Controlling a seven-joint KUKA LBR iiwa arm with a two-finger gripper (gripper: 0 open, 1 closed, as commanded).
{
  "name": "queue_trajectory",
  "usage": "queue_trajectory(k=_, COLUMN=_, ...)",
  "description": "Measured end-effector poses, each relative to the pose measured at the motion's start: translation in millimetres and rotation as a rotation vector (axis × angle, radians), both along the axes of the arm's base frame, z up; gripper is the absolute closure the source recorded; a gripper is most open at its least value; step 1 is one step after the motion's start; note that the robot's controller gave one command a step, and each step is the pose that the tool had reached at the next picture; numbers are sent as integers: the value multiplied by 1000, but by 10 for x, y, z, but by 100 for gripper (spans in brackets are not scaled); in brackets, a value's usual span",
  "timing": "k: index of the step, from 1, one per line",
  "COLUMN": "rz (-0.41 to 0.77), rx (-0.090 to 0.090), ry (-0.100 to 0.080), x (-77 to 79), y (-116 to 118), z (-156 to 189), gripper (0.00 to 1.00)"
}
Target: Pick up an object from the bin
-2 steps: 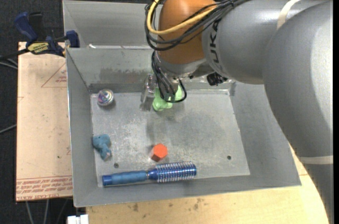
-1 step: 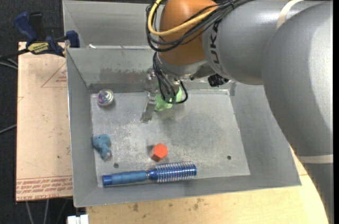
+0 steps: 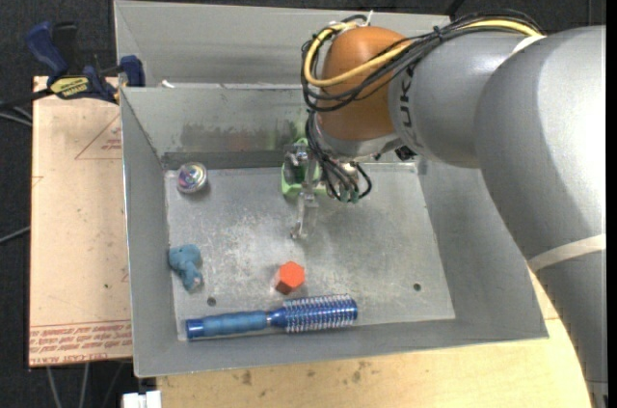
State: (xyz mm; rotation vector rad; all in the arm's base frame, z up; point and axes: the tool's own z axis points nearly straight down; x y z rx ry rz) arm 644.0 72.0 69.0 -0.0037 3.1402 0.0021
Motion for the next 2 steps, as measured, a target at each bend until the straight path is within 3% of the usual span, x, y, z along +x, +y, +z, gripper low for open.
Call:
queue_trajectory(k=1, rz=0, rx=1, ry=-5, x=15, y=17, z=35, gripper=100)
queue_trajectory(k=2, rz=-8, rx=0, ry=-11, x=-185, y=-136, z=2053, gripper=100)
